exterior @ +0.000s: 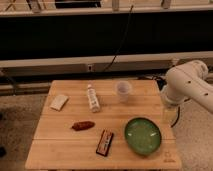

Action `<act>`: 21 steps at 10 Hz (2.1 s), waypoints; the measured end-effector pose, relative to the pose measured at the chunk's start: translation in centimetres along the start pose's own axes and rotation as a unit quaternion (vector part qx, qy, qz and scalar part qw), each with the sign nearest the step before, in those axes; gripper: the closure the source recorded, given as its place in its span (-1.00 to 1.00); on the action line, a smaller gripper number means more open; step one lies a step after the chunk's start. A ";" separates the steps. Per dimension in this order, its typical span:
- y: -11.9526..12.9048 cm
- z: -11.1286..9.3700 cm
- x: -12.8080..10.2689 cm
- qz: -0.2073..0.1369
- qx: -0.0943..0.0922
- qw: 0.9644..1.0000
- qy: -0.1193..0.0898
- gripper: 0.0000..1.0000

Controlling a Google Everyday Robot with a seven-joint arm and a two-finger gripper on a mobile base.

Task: Wipe the white sponge on the table

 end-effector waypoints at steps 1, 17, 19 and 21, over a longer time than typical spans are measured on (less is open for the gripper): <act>0.0 0.0 0.0 0.000 0.000 1.000 0.000 -0.60; -4.1 0.5 -17.6 -0.149 0.003 0.989 -0.001 -0.60; -4.5 0.6 -19.2 -0.163 0.003 0.987 -0.004 -0.60; -4.9 0.6 -21.1 -0.186 0.002 0.982 -0.009 -0.60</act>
